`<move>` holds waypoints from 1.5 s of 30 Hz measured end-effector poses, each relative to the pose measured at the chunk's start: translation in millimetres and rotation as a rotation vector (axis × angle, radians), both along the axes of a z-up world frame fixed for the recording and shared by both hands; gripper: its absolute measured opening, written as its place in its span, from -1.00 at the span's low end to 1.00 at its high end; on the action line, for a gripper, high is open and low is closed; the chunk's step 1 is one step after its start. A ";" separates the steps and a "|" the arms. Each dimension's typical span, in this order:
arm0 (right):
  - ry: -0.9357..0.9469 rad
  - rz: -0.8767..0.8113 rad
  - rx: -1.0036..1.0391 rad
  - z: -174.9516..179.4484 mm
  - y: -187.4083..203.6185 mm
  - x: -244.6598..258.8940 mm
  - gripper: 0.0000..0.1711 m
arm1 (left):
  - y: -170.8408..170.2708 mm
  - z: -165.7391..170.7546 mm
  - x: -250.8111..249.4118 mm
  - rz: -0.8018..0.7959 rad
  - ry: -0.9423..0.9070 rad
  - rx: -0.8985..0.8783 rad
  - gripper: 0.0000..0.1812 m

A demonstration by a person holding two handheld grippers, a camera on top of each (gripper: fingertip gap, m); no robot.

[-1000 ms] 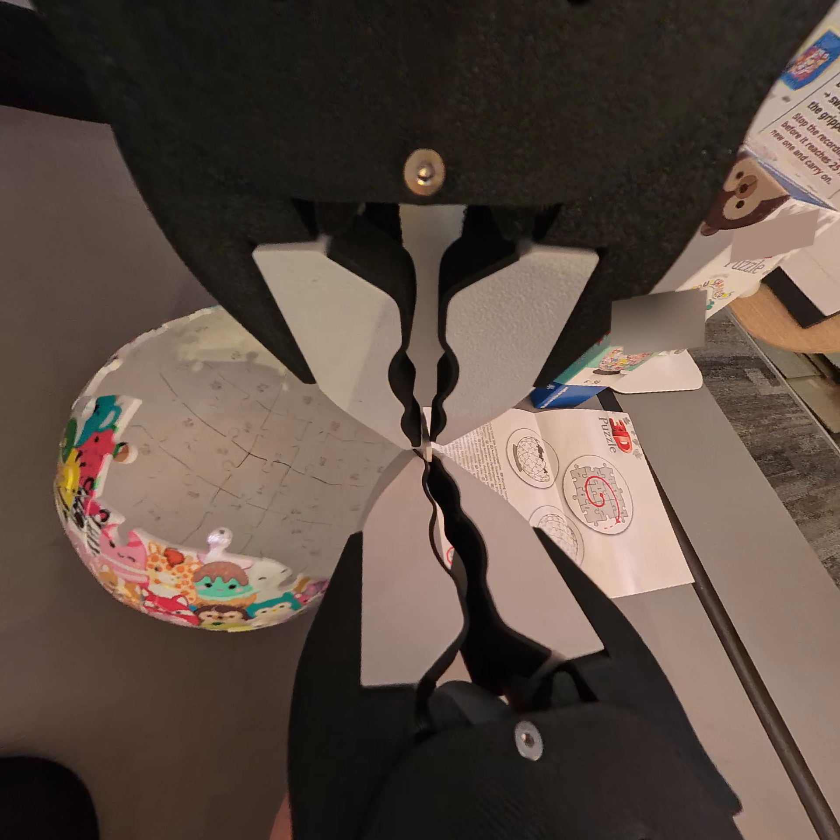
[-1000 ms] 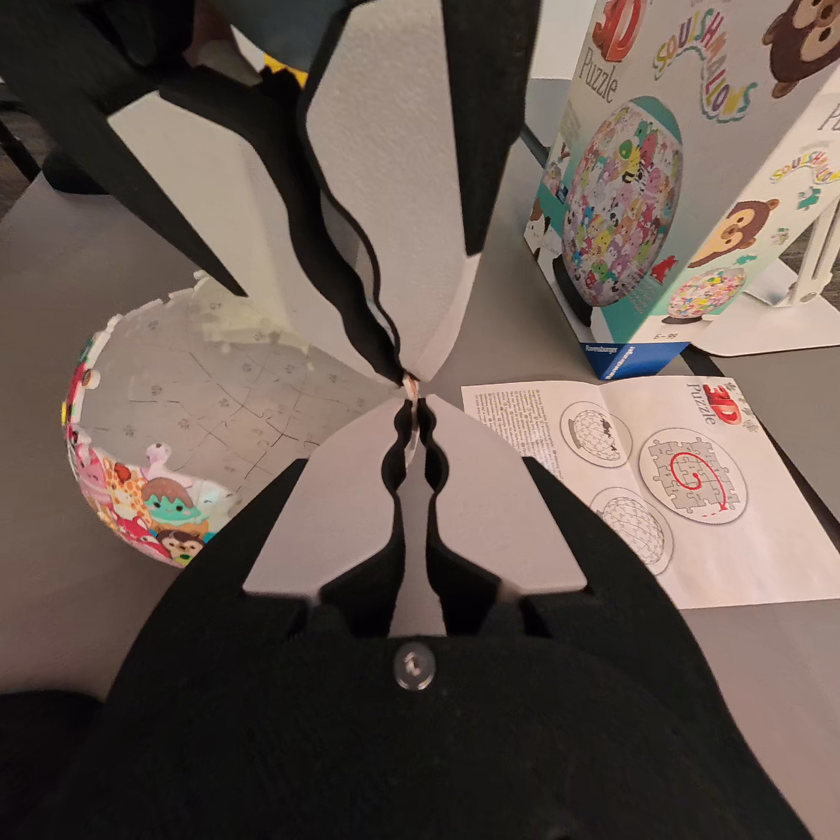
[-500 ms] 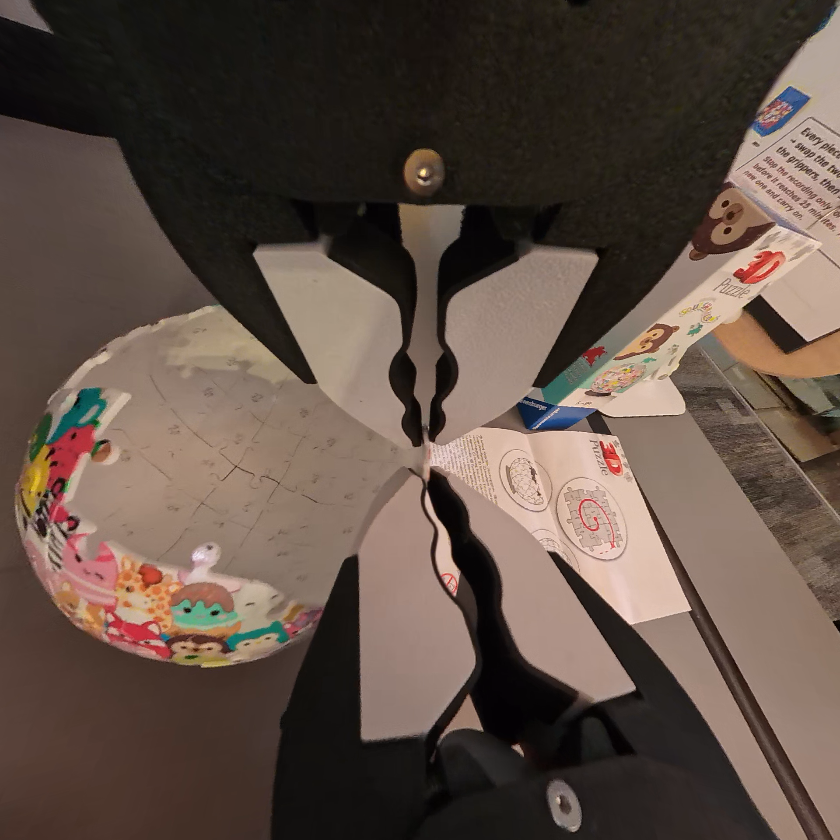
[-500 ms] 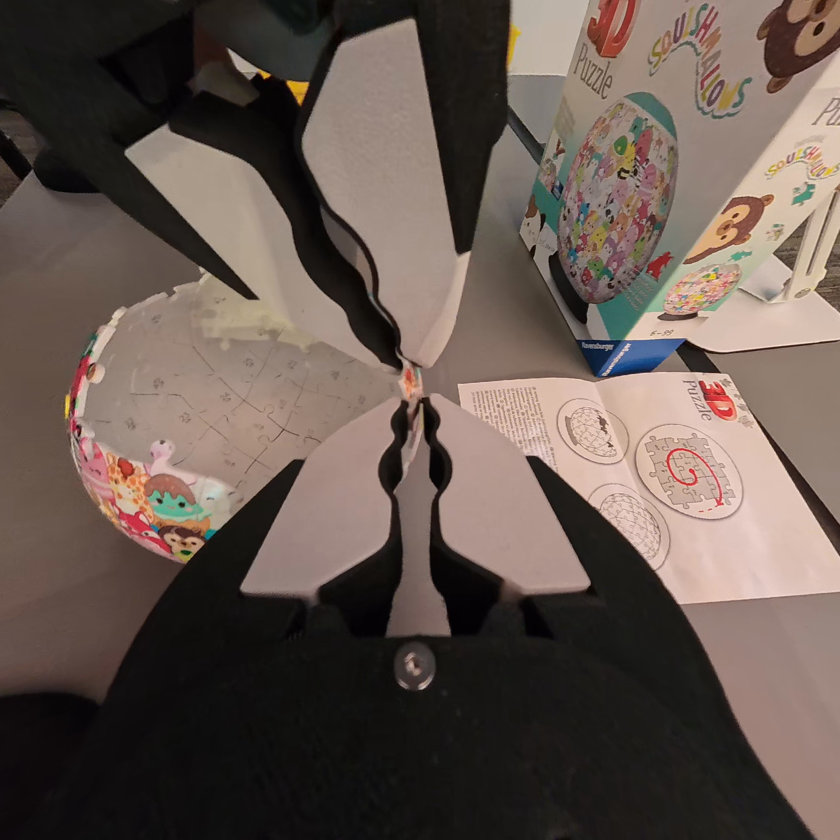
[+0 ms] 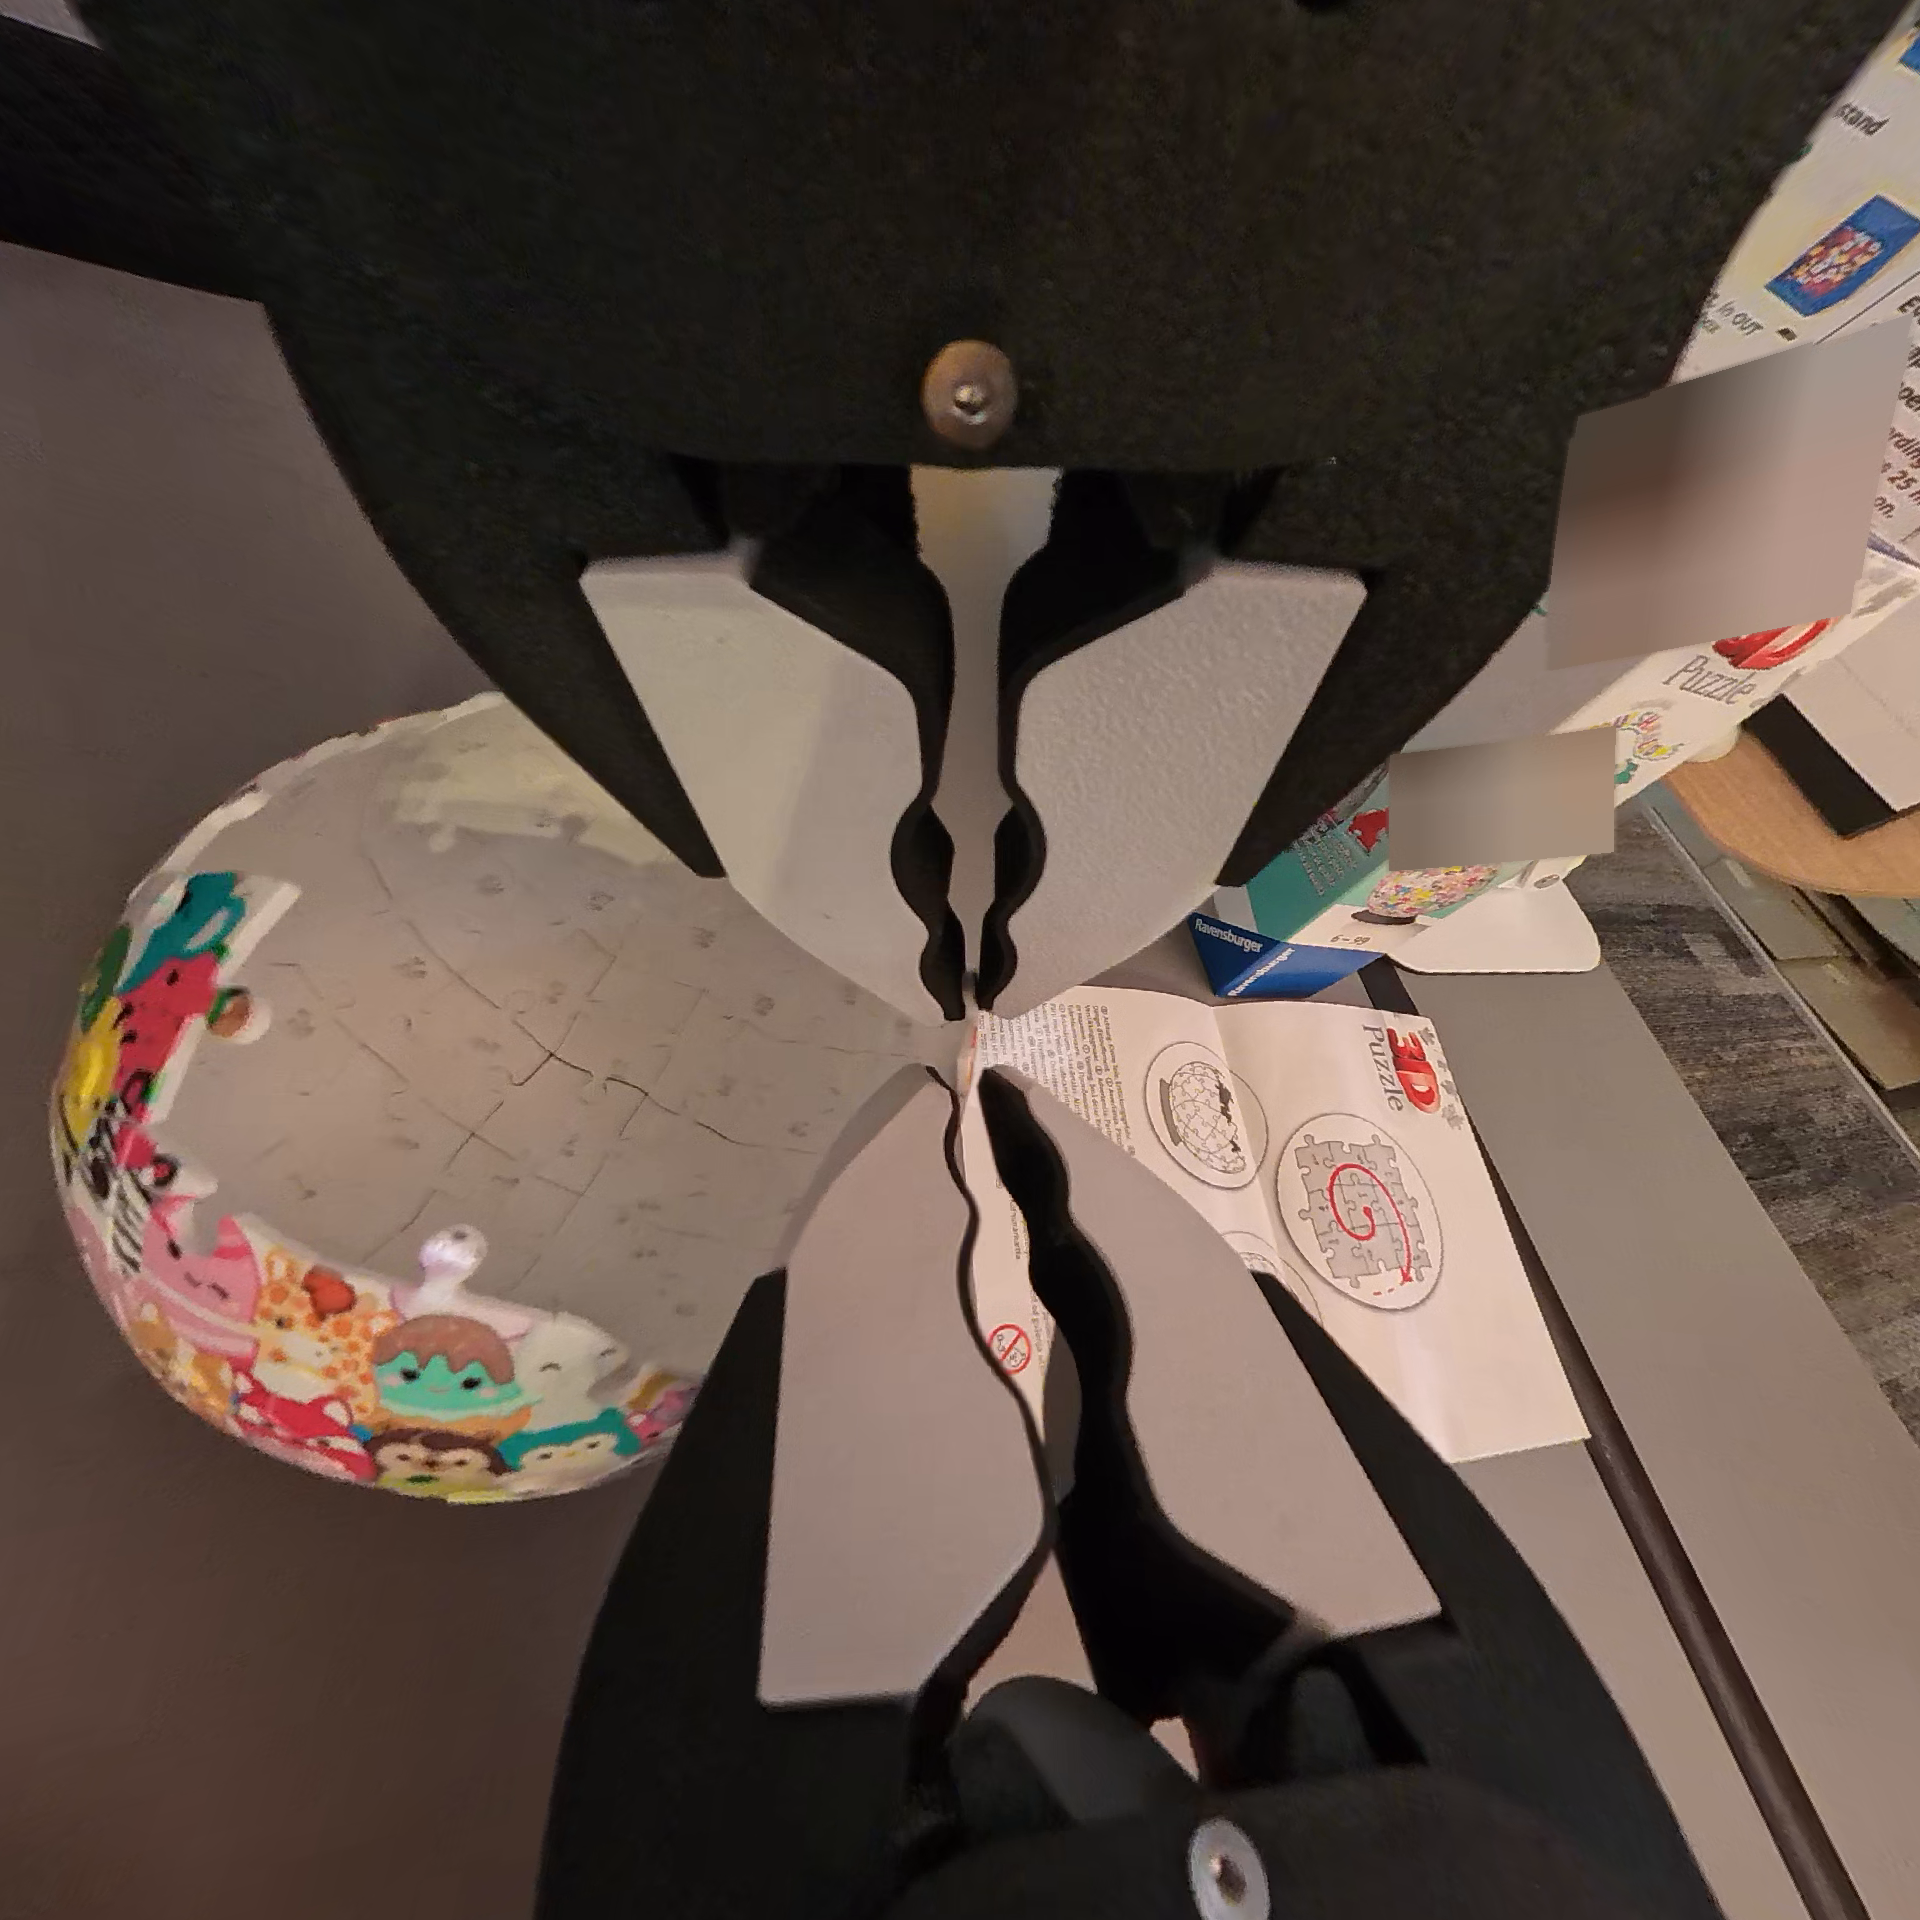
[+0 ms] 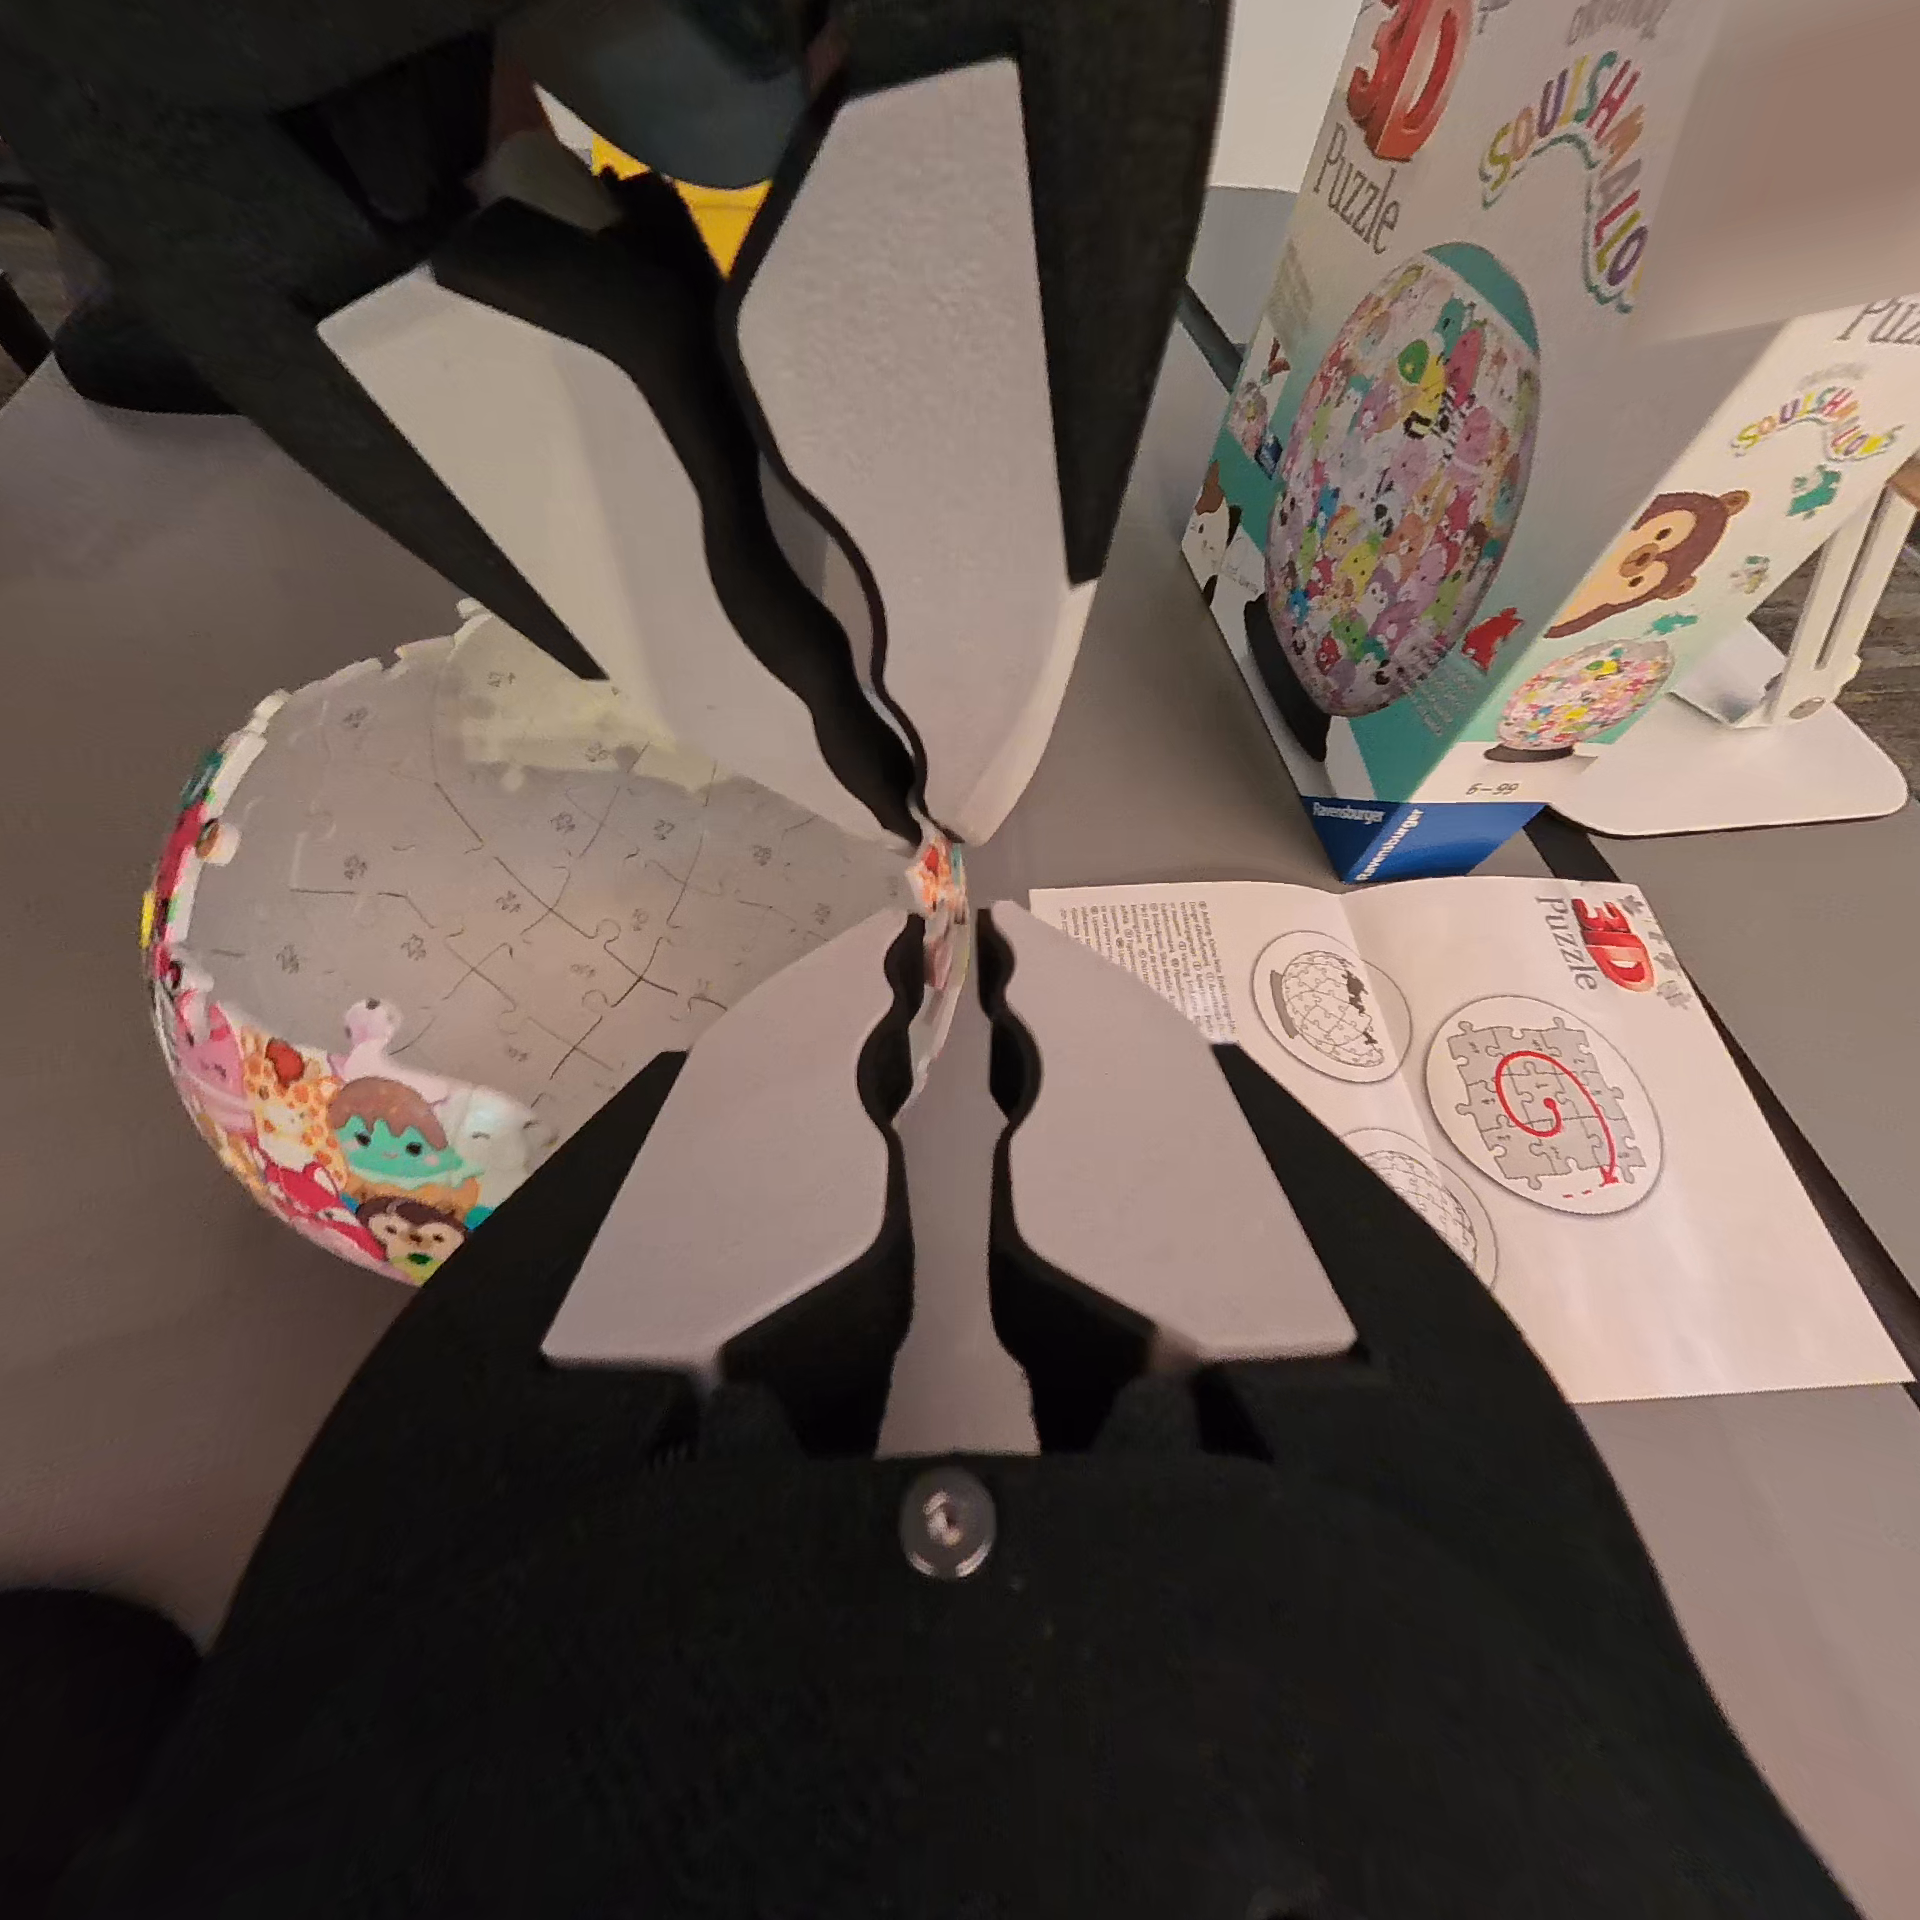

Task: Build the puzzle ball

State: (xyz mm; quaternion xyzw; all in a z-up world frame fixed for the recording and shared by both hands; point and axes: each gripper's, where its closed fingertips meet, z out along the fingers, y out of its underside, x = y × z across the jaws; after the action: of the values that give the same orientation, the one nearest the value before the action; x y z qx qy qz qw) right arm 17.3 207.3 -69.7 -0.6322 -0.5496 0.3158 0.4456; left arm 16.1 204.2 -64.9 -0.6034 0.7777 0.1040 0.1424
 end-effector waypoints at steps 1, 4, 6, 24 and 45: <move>0.007 0.000 0.004 1.1 -0.2 0.0 -0.88 | 0.2 -0.1 0.4 0.006 -0.002 -0.002 -0.98; 0.040 0.003 0.005 7.9 -2.0 -0.3 -0.86 | 0.6 -0.4 0.9 0.010 0.001 0.000 -0.98; 0.026 -0.005 -0.005 7.2 -0.3 0.6 -0.85 | 0.4 -0.4 1.5 0.008 0.000 -0.002 -0.98; -0.022 -0.022 -0.036 -1.3 4.5 -1.1 -0.96 | 2.8 -1.9 1.8 0.020 -0.002 0.000 -0.95; -0.062 -0.023 -0.039 -6.8 5.5 0.8 -0.96 | 3.3 -3.0 3.4 0.028 -0.009 0.009 -0.96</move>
State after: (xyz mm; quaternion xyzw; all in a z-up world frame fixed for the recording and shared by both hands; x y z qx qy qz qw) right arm 18.1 212.8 -76.4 -0.6565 -0.5497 0.3016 0.4193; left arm 19.6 207.4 -67.9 -0.6142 0.7679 0.1066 0.1472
